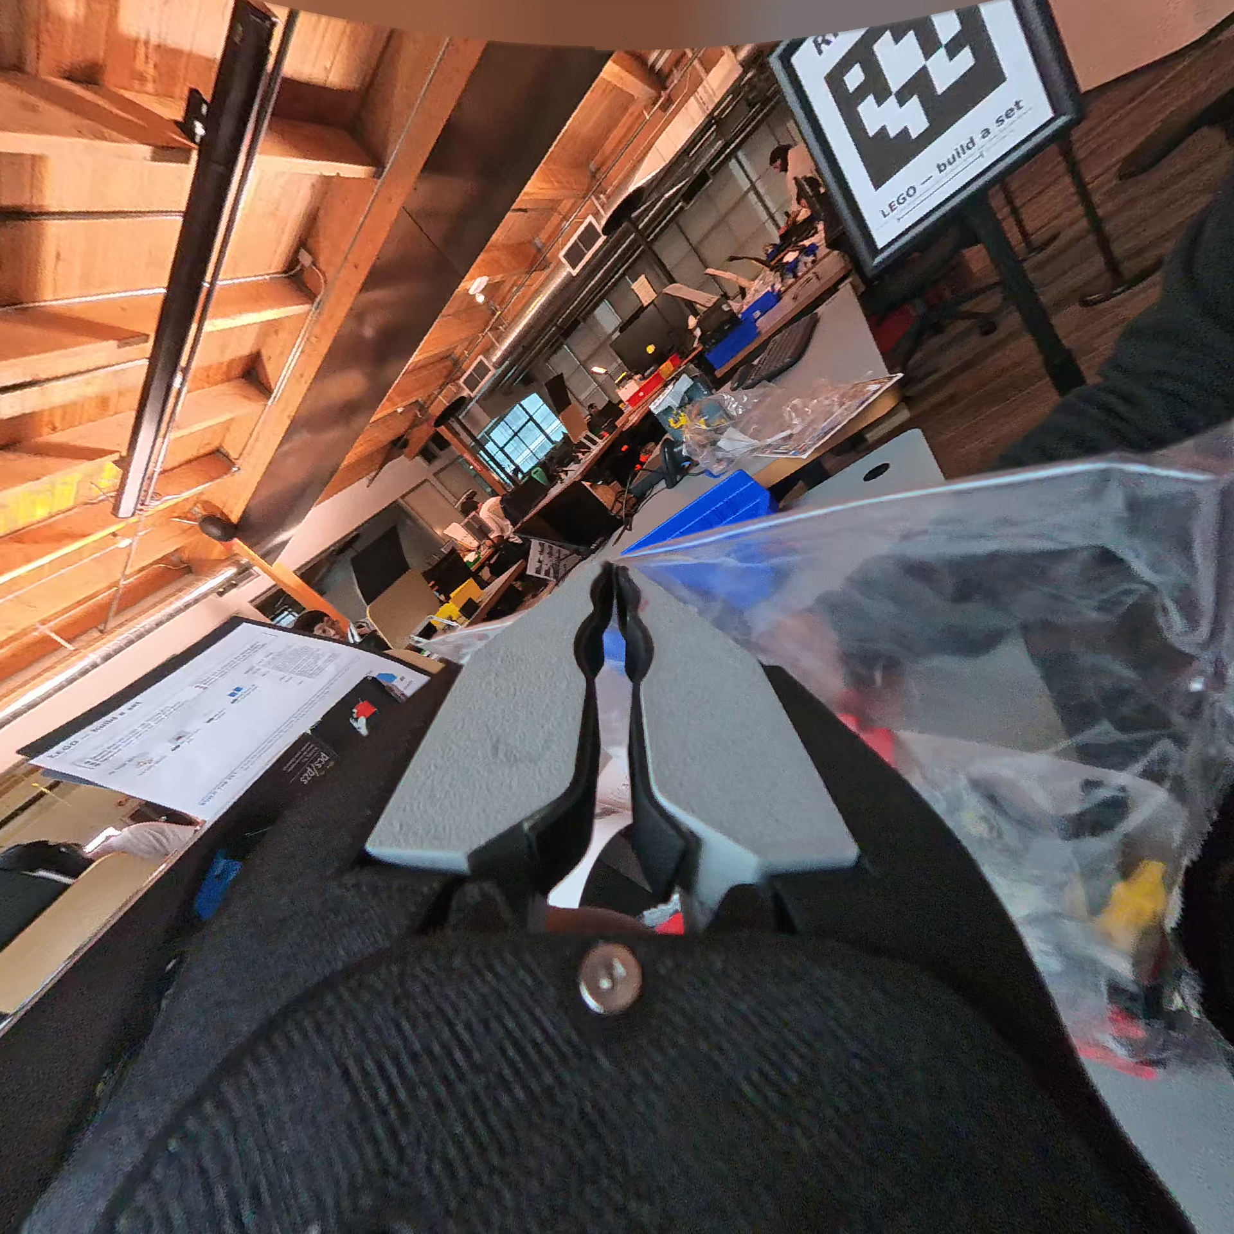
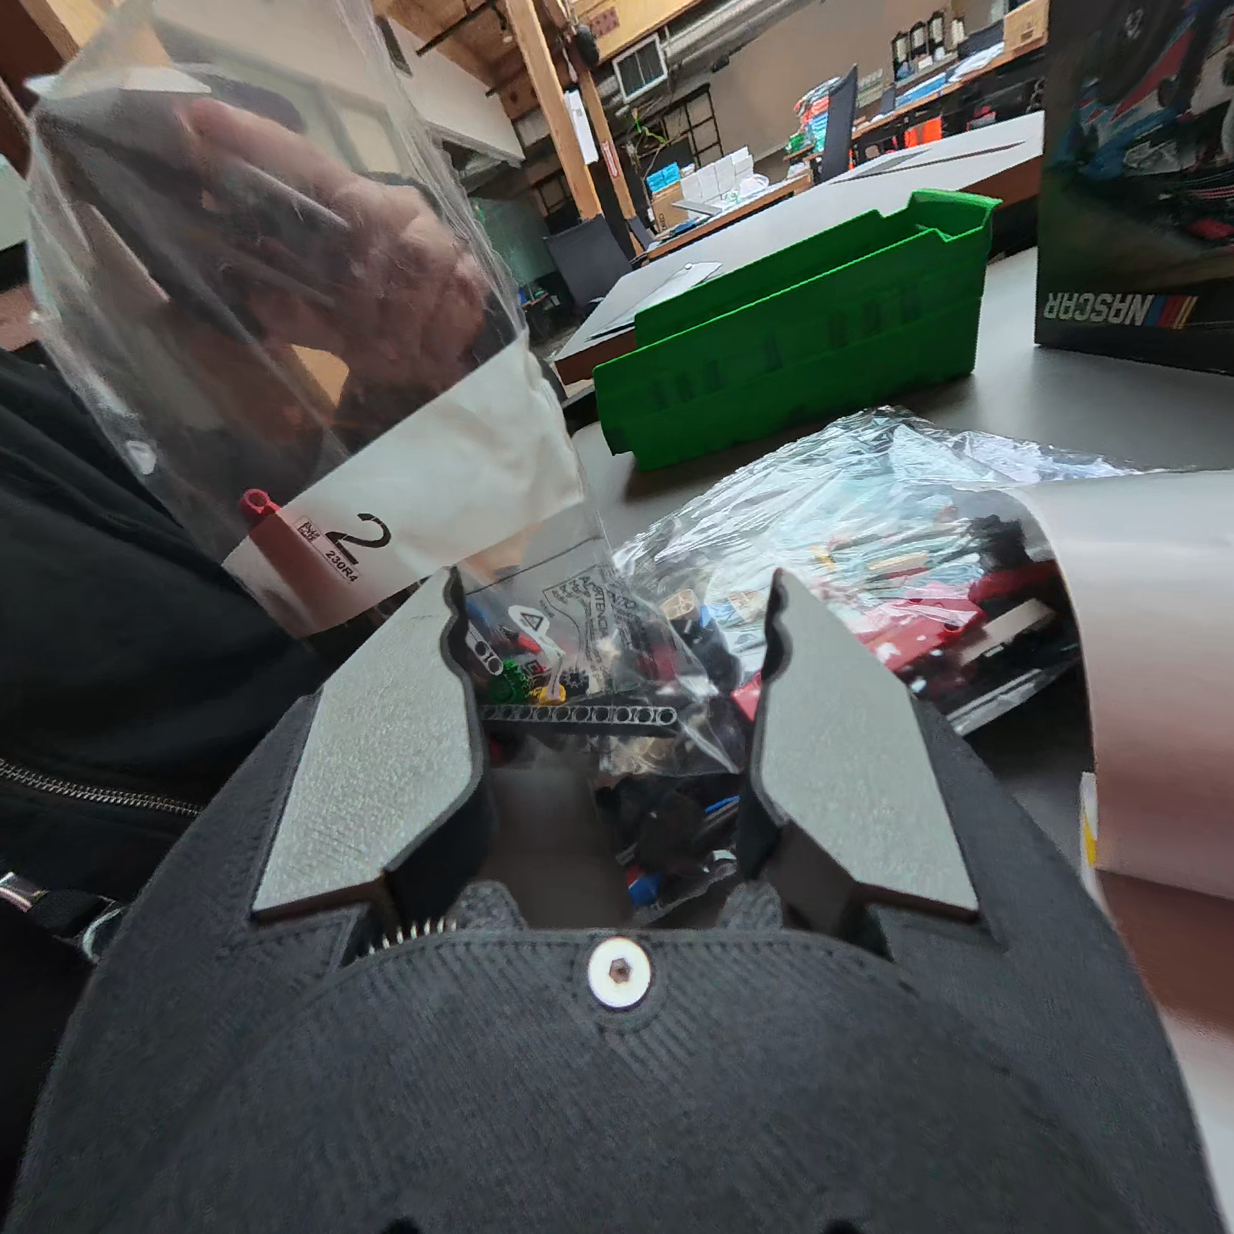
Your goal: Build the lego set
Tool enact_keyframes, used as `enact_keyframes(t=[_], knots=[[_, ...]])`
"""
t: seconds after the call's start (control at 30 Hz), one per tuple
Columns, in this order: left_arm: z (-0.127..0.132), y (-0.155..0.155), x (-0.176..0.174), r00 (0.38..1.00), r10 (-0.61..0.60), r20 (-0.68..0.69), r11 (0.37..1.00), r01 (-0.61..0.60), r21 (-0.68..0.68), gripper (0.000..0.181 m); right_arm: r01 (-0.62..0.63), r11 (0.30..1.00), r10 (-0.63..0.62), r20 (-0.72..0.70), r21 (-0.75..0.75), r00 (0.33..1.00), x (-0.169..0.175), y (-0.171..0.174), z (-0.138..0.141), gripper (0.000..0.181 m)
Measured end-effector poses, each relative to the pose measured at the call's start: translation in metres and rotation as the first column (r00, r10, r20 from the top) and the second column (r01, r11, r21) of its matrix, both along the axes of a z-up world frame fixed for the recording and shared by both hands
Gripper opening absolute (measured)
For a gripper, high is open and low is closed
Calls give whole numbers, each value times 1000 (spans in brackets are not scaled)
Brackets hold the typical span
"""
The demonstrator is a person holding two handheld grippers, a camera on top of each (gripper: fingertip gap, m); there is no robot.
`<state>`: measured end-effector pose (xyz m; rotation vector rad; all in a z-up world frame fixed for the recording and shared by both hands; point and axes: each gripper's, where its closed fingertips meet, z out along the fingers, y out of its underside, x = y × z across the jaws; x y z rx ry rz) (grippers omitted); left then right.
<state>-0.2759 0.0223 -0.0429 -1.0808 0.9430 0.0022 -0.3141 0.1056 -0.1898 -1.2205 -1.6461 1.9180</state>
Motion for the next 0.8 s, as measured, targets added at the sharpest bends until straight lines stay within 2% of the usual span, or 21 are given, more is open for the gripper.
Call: enact_keyframes(t=[0.03, 0.07, 0.17, 0.23, 0.33, 0.4, 0.47, 0.53, 0.6, 0.67, 0.7, 0.77, 0.8], knots=[[0, 0, 1, 1000, -9, 7, 1000, 9, -4, 0, -13, 1000, 13, -12, 1, 1000, 1, -3, 2, 82], [0, 0, 1, 1000, -19, 21, 1000, 19, -10, 0, -33, 999, 33, -22, -3, 999, 3, -6, 4, 77], [-2, 4, -2, 1000, -4, 31, 1000, 5, -19, 0, -126, 992, 125, -59, -13, 990, 12, -21, 11, 33], [-3, 8, -7, 999, 23, 44, 999, -21, -40, 0, -144, 989, 145, -46, 33, 988, 16, -23, 7, 3], [2, 19, -33, 981, 166, 103, 983, -157, -90, 0, -108, 993, 111, -94, 38, 989, 21, -12, 17, 0], [-1, 27, -62, 939, 309, 148, 942, -282, -181, 4, -68, 998, 65, -174, -14, 983, 29, 3, 37, 0], [-25, 36, -98, 857, 492, 152, 829, -408, -381, 15, -50, 996, 30, -258, -72, 966, 42, 19, 57, 0], [-62, 35, -127, 780, 612, 129, 697, -454, -555, 26, 12, 997, -34, -304, -73, 952, 51, 34, 66, 0], [-108, 29, -149, 726, 682, 87, 566, -448, -692, 45, -1, 994, -35, -326, -110, 945, 61, 44, 72, 0], [-152, 23, -176, 643, 764, 46, 427, -452, -783, 62, 18, 987, -71, -338, -159, 938, 66, 56, 75, 0], [-173, 20, -185, 606, 795, 39, 366, -427, -827, 69, 25, 984, -86, -348, -174, 933, 68, 60, 78, 0], [-210, 11, -197, 545, 838, 25, 247, -337, -909, 101, 60, 981, -123, -353, -183, 927, 70, 68, 79, 0], [-223, 7, -199, 525, 851, 28, 207, -285, -936, 107, 74, 979, -138, -352, -189, 926, 70, 71, 78, 0]])
